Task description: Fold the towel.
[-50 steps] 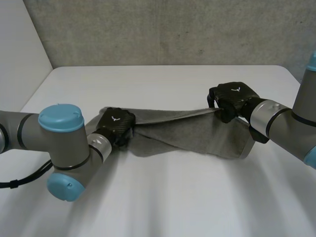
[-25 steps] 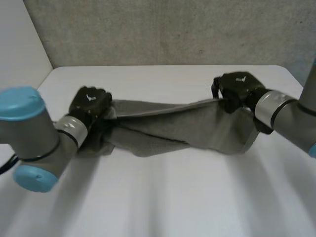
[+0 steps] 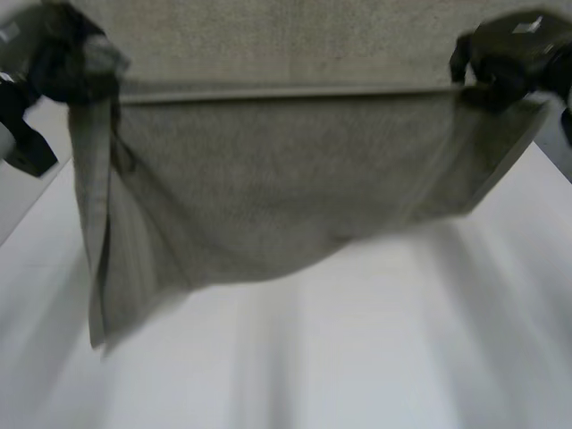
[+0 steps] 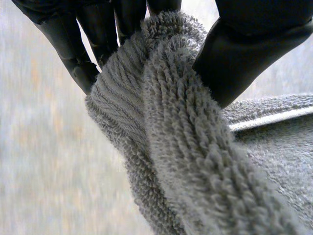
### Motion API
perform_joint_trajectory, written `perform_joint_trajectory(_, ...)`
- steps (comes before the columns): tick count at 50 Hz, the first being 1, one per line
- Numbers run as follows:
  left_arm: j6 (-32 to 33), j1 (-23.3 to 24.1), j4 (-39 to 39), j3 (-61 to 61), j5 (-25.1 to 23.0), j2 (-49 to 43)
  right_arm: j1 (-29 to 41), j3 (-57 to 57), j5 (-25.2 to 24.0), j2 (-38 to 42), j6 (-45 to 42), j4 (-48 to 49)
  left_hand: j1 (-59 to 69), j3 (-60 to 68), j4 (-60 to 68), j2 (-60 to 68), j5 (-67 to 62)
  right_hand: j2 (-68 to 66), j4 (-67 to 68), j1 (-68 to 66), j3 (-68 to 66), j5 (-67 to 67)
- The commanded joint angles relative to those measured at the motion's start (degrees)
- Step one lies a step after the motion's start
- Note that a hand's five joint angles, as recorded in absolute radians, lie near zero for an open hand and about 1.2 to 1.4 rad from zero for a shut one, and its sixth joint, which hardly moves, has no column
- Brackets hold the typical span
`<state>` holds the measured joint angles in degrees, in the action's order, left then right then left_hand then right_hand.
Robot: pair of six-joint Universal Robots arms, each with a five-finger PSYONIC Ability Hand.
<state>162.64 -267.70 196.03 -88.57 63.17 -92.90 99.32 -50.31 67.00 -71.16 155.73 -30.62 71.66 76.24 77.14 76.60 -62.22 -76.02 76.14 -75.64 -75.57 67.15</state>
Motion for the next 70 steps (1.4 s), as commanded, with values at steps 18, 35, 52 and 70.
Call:
perform_joint_trajectory(18,0.39,7.01,11.83,53.33,4.06,-31.47,12.65,34.67,17.03,20.8,-2.62,38.18,8.34,3.76,2.86,3.4,-7.78,-3.98,3.86,-4.36,-4.43,2.85)
perform_joint_trajectory(35,-5.32,2.8,22.98,17.6,-8.39,-28.48,10.2,-8.09,6.49,8.25,-0.6,35.45,8.34,3.76,2.86,3.4,-7.78,-3.98,3.86,-4.36,-4.43,2.85)
perform_joint_trajectory(52,1.79,-3.52,29.41,-8.71,-22.03,-29.54,7.03,-40.46,-0.29,4.81,-3.85,39.58,-28.26,-32.84,-33.74,-33.2,28.82,-3.98,3.86,-4.36,-4.43,2.85)
perform_joint_trajectory(70,3.65,-8.28,20.36,-16.01,-21.43,-15.23,7.55,-45.22,-0.38,1.47,-5.35,40.55,-39.91,-44.49,-45.4,-44.85,40.47,-3.98,3.86,-4.36,-4.43,2.85)
